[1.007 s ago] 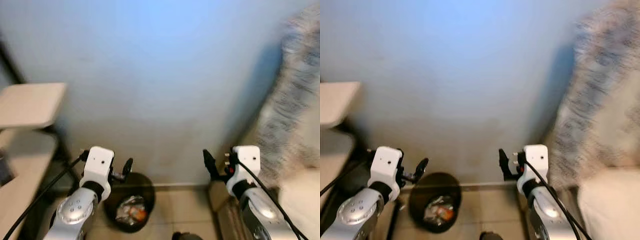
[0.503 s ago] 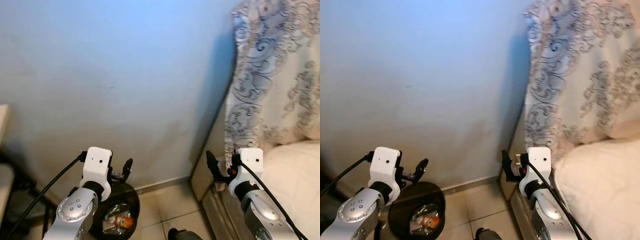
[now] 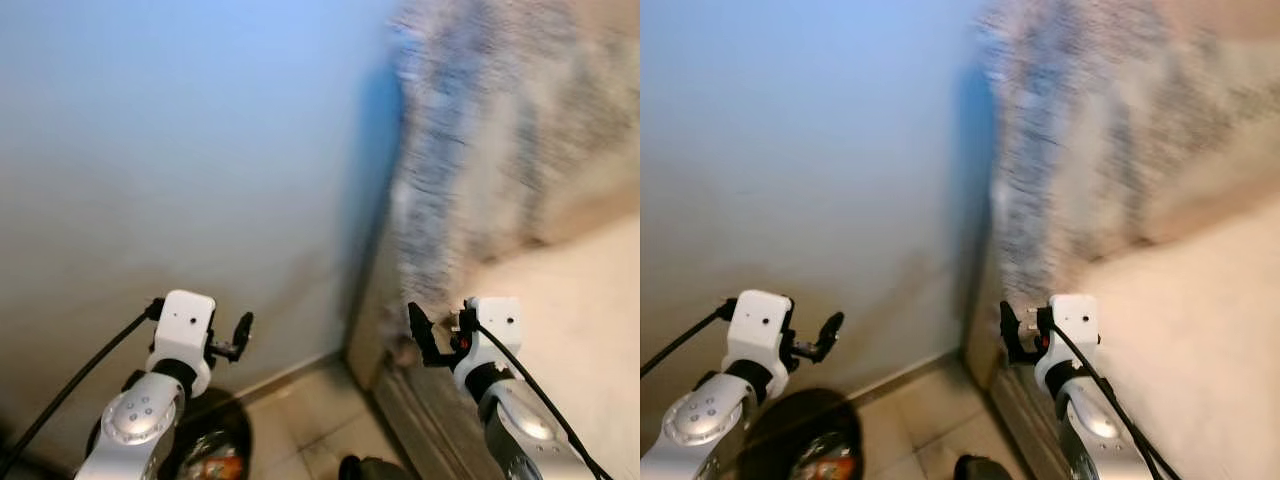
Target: Clean up the room
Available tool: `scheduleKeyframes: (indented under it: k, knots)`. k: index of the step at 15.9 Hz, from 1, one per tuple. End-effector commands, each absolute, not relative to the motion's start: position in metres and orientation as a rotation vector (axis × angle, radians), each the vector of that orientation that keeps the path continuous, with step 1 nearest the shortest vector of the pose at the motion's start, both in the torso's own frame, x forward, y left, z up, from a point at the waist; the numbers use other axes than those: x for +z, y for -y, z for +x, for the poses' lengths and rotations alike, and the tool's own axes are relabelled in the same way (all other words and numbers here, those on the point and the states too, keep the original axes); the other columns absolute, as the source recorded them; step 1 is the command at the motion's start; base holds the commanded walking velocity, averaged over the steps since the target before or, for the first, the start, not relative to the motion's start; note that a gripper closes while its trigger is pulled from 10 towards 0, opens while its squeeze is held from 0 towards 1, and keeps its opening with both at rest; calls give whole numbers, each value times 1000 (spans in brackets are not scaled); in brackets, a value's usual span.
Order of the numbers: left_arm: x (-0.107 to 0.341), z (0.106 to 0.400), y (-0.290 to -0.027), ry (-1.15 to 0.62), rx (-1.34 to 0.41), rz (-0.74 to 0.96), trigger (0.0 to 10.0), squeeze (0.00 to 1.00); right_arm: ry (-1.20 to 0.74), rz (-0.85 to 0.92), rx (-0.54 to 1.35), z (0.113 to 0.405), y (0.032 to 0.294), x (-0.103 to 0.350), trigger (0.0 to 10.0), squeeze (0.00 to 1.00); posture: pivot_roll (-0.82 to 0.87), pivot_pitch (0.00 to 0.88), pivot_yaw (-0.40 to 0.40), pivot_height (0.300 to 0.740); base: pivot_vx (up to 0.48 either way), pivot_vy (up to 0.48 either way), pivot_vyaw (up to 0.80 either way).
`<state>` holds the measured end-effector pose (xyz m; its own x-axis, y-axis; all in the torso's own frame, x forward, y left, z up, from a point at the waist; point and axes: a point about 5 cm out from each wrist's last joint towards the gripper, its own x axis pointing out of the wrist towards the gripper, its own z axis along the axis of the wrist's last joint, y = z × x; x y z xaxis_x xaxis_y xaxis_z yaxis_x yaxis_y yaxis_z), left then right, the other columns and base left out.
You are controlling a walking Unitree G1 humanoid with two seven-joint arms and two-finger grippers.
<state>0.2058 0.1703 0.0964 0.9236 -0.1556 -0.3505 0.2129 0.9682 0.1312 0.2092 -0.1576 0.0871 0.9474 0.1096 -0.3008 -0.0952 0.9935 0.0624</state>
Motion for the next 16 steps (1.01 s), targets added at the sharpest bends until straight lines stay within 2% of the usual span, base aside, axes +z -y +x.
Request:
scheduleKeyframes:
  k: [1, 8, 16]
  knots:
    - [99, 208, -166, -325, -202, 179, 10000, 0, -292, 39, 78, 210, 162, 92, 10000, 0, 10, 0, 7, 740, 0, 0, -800]
    - [101, 213, -167, -283, -185, 190, 10000, 0, -296, 34, 39, 205, 166, 90, 10000, 0, -10, 0, 33, 740, 0, 0, -800]
    - [102, 212, -174, -252, -123, 185, 10000, 0, -305, 28, 35, 204, 170, 90, 10000, 0, -4, 0, 13, 740, 0, 0, -800]
